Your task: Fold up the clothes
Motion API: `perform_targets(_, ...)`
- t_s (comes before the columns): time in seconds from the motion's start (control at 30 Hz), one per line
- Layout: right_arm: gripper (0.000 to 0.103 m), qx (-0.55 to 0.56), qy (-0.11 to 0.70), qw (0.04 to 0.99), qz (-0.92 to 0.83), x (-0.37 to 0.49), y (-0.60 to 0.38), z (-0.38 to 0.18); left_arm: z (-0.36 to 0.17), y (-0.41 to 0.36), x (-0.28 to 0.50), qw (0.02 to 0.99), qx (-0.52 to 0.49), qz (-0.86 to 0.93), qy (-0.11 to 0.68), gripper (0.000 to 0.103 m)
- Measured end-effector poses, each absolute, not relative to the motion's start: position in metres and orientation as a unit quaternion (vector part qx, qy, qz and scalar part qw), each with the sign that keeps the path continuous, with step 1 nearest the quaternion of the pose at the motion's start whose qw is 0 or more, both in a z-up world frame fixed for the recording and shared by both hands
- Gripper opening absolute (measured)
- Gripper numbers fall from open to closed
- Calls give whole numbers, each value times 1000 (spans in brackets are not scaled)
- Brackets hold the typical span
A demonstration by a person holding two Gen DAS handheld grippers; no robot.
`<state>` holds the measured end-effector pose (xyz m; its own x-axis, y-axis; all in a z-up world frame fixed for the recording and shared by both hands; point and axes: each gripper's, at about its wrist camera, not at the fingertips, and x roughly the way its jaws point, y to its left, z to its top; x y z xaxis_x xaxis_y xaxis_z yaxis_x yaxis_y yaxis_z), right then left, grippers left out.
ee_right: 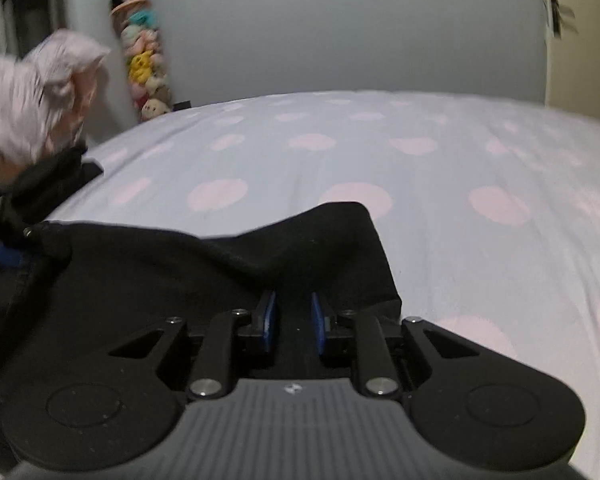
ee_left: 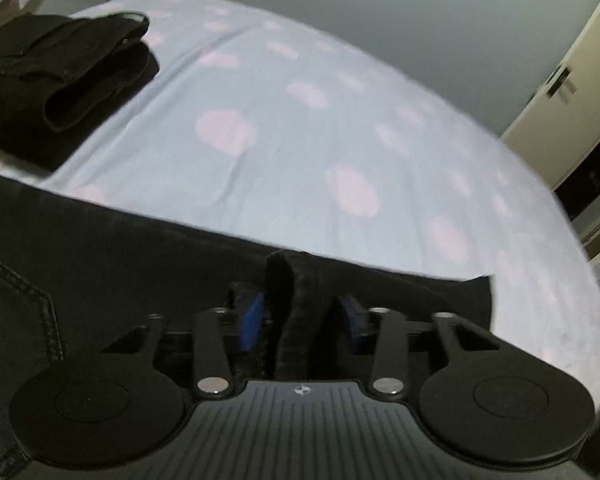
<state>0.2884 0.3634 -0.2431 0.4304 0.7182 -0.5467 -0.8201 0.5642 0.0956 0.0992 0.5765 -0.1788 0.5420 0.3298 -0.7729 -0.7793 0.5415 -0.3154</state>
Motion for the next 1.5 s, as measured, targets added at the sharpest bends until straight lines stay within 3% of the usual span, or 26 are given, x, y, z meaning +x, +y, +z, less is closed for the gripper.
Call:
perform_targets(0.1, 22, -113, 262, 844, 454, 280, 365, -242, -183, 573, 104, 806, -310, 355, 358, 18)
perform_targets(0.17, 23, -114, 263, 843, 455, 278, 361, -238, -181, 572, 107, 801, -303, 360, 370, 17)
perform_targets(0.53, 23, -122, 249, 834, 476, 230, 344, -196, -183, 562, 124, 791, -250, 378, 410, 19)
perform_targets(0.93, 23, -167, 279, 810, 488, 223, 349, -236, -160, 554, 88, 805, -258, 385, 371, 22)
perform_targets(1.03, 24, -176, 275, 811, 485, 219, 350, -233, -140, 549, 34, 806, -265, 412, 332, 41)
perform_targets(1.1, 24, -179, 273, 813, 481, 216, 350, -230, -129, 548, -9, 799, -278, 440, 302, 65)
perform_targets(1.17, 24, -177, 271, 817, 478, 214, 349, -227, -121, 549, -58, 776, -288, 490, 274, 69)
perform_targets(1.23, 31, -166, 268, 822, 475, 211, 347, -222, -119, 558, -101, 749, -312, 527, 254, 74)
perform_targets(1.5, 38, -132, 213, 839, 483, 195, 342, -207, -168, 599, -228, 637, -539, 541, 104, 75)
